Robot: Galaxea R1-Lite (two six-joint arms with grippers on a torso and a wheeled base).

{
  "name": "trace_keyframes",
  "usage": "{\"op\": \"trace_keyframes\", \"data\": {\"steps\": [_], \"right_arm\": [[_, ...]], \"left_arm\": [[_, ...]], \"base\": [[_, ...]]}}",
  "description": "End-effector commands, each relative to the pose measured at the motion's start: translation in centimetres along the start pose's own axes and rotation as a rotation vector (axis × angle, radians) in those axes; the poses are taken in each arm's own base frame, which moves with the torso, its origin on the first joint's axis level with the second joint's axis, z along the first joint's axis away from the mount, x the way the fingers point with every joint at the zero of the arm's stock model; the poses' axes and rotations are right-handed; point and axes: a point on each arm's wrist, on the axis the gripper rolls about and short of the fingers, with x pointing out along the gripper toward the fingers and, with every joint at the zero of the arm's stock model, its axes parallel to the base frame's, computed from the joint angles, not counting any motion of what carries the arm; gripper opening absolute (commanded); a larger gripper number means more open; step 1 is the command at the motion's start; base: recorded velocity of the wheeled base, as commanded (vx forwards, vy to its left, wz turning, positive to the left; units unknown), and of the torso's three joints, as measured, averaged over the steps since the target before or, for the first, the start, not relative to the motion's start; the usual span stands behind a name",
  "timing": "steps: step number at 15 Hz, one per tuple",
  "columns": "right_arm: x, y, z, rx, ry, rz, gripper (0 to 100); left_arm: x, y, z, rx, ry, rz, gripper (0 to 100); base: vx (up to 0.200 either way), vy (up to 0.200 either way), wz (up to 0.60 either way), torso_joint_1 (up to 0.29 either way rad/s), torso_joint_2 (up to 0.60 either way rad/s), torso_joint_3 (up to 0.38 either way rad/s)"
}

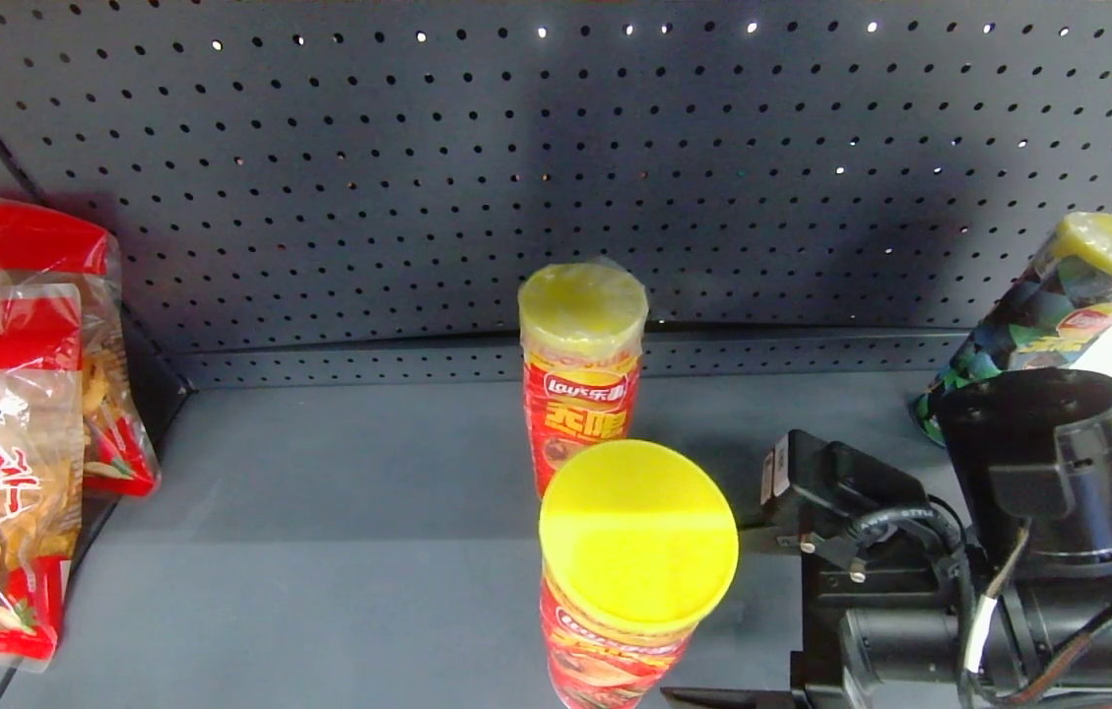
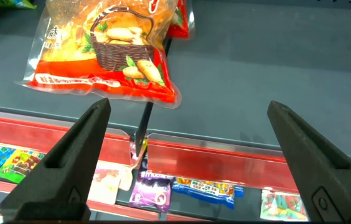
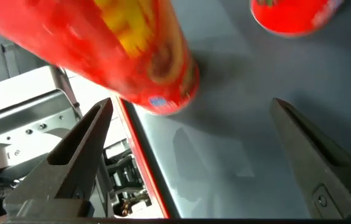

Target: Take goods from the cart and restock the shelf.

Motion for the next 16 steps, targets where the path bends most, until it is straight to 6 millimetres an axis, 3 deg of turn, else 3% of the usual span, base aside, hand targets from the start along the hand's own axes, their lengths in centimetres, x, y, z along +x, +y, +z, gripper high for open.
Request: {"op": "trace_keyframes", "data": {"steps": [1, 16], "right_arm": [[0.50, 0.00, 0.36, -0.005, -0.001, 0.008, 100], [1.21, 0.08, 0.31, -0.010, 0.006, 0.019, 100]], "left_arm": [[0.01, 0.00, 0.01, -0.001, 0.001, 0.001, 100], [0.01, 0.00, 0.01, -0.001, 0.001, 0.001, 100]], "base": [[0.000, 0.000, 0.00, 0.000, 0.00, 0.000], [0.000, 0.000, 0.00, 0.000, 0.00, 0.000]]}}
